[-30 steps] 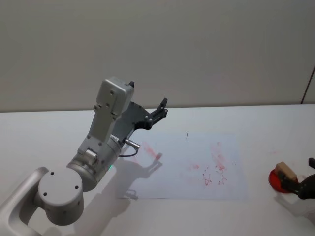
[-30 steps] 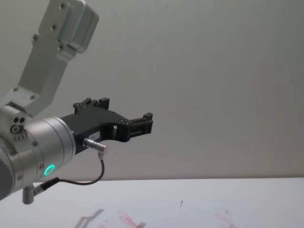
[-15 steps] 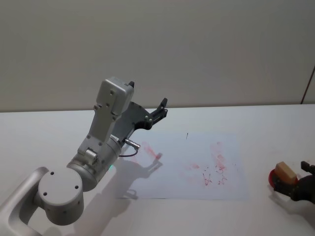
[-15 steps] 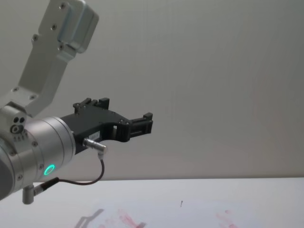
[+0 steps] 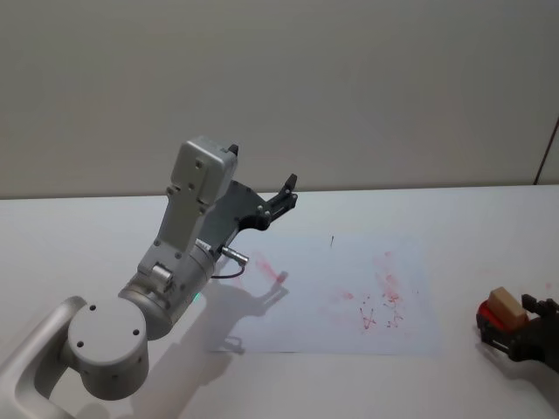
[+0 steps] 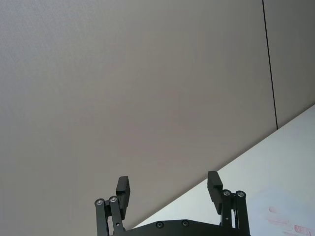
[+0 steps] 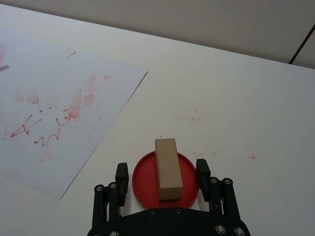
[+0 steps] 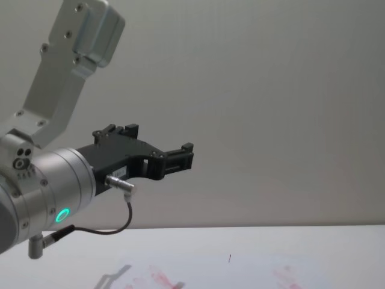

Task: Use the one hand to pick up the stamp and affix it onto the A4 paper.

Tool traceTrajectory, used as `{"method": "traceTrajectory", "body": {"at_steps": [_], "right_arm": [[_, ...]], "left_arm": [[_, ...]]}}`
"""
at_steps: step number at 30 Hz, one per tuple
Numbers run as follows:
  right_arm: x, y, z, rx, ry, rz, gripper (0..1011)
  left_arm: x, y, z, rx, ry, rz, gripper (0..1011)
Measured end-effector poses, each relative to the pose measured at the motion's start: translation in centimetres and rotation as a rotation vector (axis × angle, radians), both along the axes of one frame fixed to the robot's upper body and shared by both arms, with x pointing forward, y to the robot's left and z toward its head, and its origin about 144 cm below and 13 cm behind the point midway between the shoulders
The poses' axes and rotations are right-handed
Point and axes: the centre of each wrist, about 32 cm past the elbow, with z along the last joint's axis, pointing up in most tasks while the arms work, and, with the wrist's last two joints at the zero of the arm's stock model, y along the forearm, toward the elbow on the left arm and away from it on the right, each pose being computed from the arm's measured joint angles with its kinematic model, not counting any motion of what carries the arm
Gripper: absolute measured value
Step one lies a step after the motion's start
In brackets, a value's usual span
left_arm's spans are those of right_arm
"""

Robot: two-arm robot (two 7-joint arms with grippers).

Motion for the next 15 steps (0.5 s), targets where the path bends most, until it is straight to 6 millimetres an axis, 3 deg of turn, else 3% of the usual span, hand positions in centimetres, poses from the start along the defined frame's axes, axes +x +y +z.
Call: {"method": "traceTrajectory", "body": {"at_steps": [15], "right_arm": [[0.14,0.17,-0.15,-0.002,0.011,0.001,425]], "left_arm": [[0.0,0.0,0.0,0.0,0.0,0.0,1001]]}}
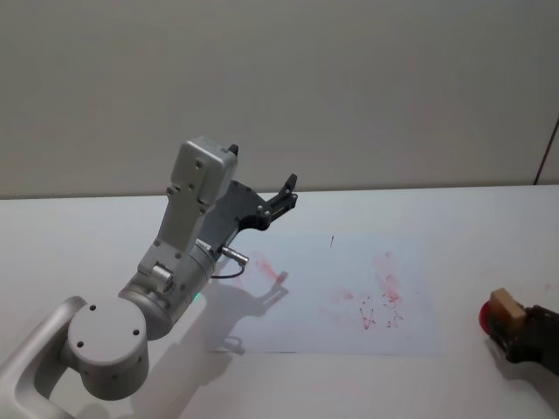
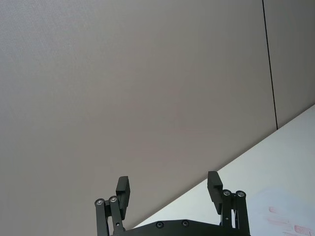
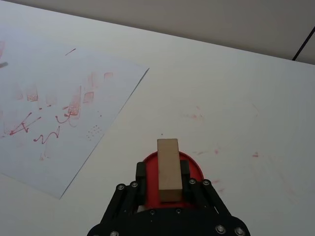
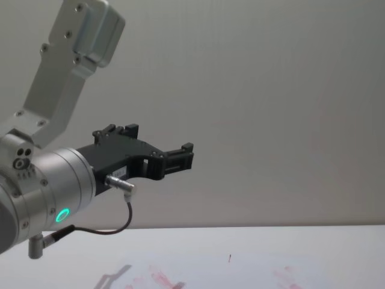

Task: Use the one hand to pick up the stamp and affix it onto the A4 paper.

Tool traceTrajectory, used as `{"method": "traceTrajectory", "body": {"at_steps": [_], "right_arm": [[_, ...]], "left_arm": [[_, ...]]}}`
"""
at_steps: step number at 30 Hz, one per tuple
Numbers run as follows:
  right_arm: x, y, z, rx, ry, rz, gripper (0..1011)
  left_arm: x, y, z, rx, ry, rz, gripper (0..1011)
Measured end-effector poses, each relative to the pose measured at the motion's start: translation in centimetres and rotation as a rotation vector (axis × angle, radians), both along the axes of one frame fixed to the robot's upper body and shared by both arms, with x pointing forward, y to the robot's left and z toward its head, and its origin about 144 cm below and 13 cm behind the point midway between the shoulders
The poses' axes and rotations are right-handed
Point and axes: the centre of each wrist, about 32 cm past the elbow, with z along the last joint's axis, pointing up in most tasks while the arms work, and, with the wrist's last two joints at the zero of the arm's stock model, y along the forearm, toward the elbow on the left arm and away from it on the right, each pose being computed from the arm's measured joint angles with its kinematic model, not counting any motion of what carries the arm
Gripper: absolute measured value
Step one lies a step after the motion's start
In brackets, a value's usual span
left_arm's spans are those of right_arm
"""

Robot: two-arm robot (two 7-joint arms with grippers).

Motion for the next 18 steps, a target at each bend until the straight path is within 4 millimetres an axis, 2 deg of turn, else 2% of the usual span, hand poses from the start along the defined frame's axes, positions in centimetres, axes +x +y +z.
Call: {"method": "traceTrajectory", "body": {"at_steps": [4,7,18], "right_arm": [[0.01,0.02,-0.02,0.0,0.002,0.0,283],[0.02,0.04,-0.03,-0.001,0.002,0.0,217],[0.1,0.09,0.0,0.002,-0.004,0.002,217]], "left_arm": [[0.0,0.0,0.0,0.0,0.0,0.0,1001],[0.0,0.0,0.0,0.0,0.0,0.0,1001],[0.0,0.0,0.0,0.0,0.0,0.0,1001]]}}
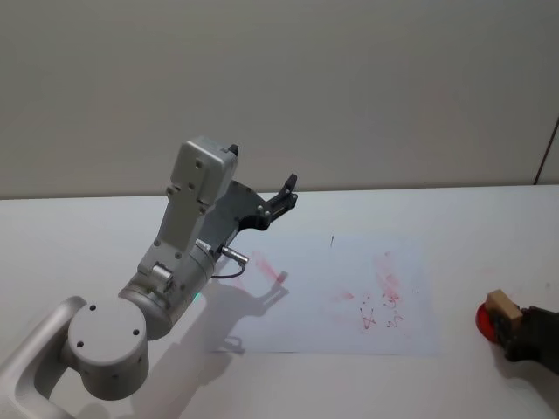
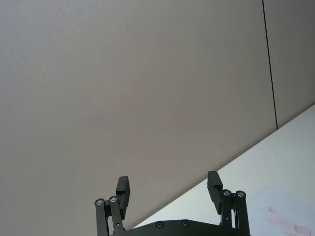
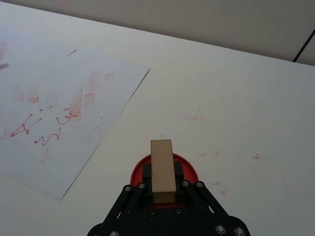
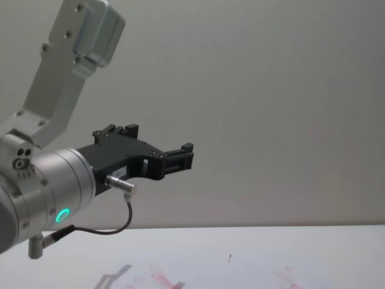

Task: Use the one hand to pick up the stamp and affix it onto the A4 paper.

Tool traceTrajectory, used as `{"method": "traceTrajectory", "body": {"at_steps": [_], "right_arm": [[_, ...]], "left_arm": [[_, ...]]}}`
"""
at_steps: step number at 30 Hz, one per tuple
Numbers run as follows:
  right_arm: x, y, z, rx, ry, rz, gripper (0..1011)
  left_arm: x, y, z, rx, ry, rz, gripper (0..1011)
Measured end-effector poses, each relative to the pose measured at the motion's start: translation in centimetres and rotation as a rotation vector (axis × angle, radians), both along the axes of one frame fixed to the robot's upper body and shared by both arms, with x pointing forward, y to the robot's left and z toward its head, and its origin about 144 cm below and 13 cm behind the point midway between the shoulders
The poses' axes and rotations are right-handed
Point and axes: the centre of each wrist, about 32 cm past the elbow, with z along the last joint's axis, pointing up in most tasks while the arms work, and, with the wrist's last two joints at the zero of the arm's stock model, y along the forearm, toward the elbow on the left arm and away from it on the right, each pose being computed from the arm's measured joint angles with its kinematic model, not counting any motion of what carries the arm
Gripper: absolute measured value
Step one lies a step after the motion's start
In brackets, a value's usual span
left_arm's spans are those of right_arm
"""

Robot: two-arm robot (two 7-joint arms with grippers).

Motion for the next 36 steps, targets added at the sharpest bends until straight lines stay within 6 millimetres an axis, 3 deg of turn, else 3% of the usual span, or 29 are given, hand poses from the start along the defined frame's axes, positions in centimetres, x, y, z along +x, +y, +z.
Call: {"method": "traceTrajectory", "body": {"at_steps": [22,36], "right_arm": [[2.0,1.9,2.5,0.141,-0.178,0.158,217],[3.3,3.6,2.2,0.165,-0.125,0.279,217]], "left_arm": [[0.0,0.0,0.0,0.0,0.0,0.0,1001],[0.0,0.0,0.0,0.0,0.0,0.0,1001]]}}
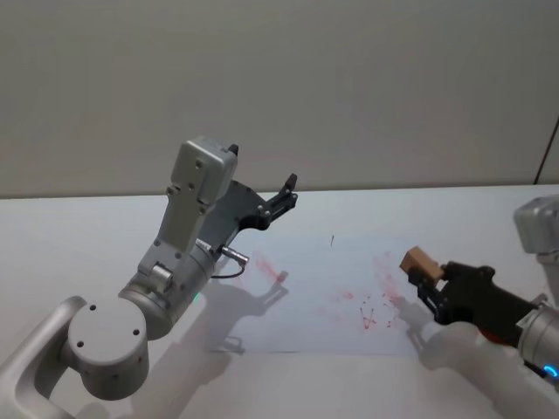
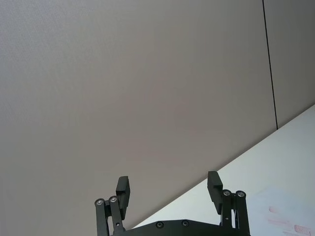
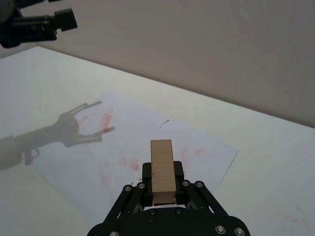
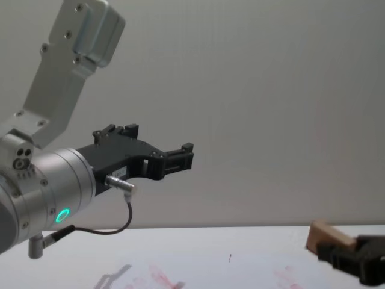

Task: Use the one hand to pick up the stamp and affix it onto the A4 paper.

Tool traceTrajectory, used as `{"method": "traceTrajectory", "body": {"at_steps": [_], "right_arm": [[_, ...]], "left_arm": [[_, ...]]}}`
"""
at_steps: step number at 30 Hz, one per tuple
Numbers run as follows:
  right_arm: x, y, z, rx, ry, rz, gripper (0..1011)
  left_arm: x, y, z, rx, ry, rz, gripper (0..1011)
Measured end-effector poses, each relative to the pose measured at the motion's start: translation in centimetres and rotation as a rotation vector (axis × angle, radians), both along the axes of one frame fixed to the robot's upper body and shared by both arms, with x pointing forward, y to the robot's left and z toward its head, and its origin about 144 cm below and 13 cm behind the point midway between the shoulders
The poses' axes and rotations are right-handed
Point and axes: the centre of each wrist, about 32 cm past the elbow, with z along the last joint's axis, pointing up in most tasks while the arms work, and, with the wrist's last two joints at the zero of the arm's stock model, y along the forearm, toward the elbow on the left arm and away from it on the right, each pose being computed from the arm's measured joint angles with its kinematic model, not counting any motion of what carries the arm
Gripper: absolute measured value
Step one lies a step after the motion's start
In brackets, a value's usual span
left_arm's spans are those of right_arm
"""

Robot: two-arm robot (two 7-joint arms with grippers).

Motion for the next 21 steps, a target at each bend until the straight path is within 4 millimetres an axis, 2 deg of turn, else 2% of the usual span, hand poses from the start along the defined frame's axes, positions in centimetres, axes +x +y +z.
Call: {"method": "traceTrajectory", "body": {"at_steps": [21], "right_arm": [[0.7,1.3,-2.7,-0.149,0.098,0.028,217]], "left_arm": [[0.0,0.0,0.0,0.0,0.0,0.0,1001]]}}
